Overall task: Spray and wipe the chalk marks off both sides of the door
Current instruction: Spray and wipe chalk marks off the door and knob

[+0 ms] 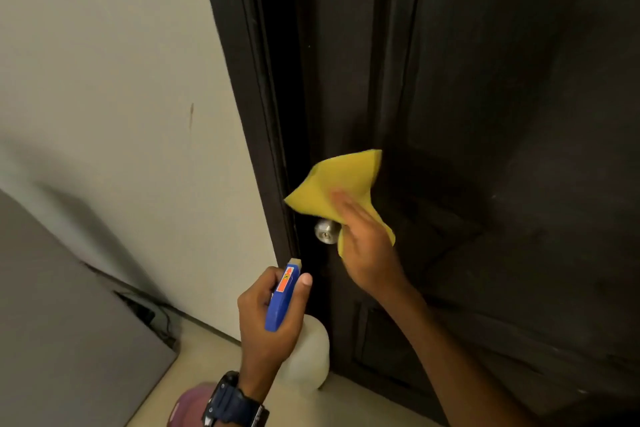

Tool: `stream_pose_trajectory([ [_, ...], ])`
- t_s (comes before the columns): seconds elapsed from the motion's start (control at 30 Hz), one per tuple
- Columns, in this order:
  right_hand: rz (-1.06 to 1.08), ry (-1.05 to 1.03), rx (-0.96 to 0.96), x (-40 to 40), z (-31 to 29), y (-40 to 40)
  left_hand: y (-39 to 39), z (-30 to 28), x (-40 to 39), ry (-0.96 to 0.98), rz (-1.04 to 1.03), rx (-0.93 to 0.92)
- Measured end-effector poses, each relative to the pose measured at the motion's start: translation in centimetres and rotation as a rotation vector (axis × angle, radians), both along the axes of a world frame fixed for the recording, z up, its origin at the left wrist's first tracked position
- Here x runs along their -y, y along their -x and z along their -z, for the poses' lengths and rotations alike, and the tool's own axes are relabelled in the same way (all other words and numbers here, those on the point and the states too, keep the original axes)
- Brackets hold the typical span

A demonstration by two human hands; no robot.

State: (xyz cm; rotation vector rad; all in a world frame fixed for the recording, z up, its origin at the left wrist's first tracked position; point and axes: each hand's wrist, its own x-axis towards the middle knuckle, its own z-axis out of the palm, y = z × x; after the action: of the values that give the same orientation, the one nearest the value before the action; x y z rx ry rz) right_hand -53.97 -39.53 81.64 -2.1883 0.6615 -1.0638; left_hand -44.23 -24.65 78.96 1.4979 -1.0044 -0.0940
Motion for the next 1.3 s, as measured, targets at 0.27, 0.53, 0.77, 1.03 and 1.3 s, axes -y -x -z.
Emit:
stream_pose_trajectory([
  [0.27, 0.141, 0.303, -0.344, 1.8, 6.8, -4.6, -2.9, 1.3, 0.0, 0.026, -0.094, -0.043],
  [0.53, 0.306, -0.357, -0.169, 0.3, 3.7, 0.7, -6.1, 2.7, 2.2, 0.071, -0.090, -0.112],
  [0.77, 0.030, 0.117, -0.389, 2.0, 2.1, -3.8, -6.7, 2.2, 3.0, 0.080, -0.086, -0.081],
  [1.03, 0.032, 0.168, -0.296, 2.7, 5.8, -1.6, -5.4, 1.8, 3.0, 0.091, -0.203, -0.066],
  [1.3, 0.233, -0.444, 0.089, 3.6, -0.6, 5.3, -2.2, 1.6, 3.4, 0.094, -0.319, -0.075],
])
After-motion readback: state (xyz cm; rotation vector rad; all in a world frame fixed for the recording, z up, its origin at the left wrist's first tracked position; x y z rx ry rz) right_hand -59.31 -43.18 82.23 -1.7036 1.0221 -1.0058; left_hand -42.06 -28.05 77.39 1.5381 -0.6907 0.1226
